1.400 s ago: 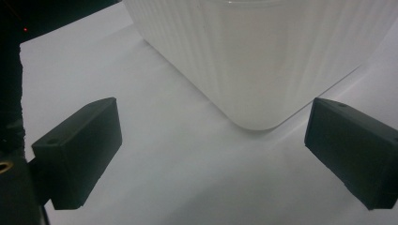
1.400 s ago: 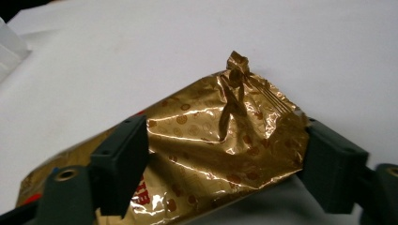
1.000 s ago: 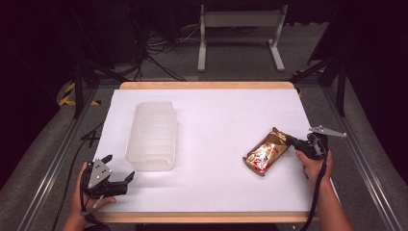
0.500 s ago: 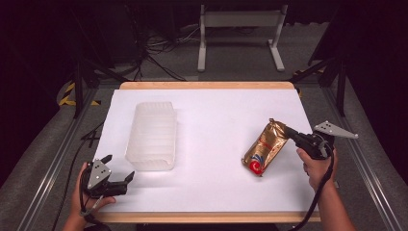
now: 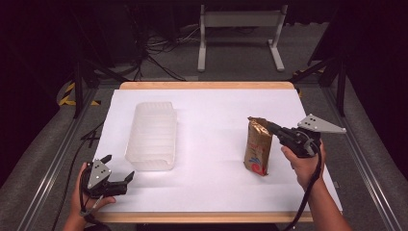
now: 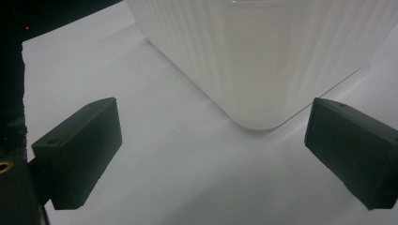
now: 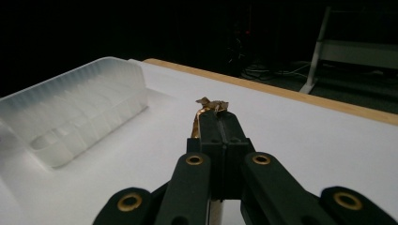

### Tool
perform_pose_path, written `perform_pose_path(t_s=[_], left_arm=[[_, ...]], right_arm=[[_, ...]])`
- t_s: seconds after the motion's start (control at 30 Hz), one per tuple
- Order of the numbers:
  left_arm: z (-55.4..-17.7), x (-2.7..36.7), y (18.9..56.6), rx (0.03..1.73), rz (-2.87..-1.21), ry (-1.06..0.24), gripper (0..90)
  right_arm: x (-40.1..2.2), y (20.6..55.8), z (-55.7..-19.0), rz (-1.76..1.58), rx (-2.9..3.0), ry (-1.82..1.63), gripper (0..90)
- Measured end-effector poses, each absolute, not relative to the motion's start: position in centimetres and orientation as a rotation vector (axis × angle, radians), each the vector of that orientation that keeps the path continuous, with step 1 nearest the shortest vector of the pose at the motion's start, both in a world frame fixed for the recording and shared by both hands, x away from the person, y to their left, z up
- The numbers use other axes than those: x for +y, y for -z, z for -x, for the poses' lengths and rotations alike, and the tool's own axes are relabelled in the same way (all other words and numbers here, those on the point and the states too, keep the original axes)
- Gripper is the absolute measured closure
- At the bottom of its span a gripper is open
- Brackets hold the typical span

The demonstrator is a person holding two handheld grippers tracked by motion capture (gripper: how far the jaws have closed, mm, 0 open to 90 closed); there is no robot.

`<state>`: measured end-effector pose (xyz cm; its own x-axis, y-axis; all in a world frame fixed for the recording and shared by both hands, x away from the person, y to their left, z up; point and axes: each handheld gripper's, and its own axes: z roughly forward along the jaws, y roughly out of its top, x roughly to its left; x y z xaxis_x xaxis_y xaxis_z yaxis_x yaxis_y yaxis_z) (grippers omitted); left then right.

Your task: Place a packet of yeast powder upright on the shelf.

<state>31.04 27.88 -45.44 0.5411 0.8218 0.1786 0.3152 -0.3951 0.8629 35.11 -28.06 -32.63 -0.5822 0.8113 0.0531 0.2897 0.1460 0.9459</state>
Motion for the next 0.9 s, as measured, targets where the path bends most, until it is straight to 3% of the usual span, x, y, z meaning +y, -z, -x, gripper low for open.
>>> perform_pose_path(t_s=[0.9], left_arm=[[-31.0,28.0,45.4,0.924,-1.945,-0.774,5.1]], right_arm=[[-22.7,29.4,-34.6,-0.769,2.104,-1.433,90.0]])
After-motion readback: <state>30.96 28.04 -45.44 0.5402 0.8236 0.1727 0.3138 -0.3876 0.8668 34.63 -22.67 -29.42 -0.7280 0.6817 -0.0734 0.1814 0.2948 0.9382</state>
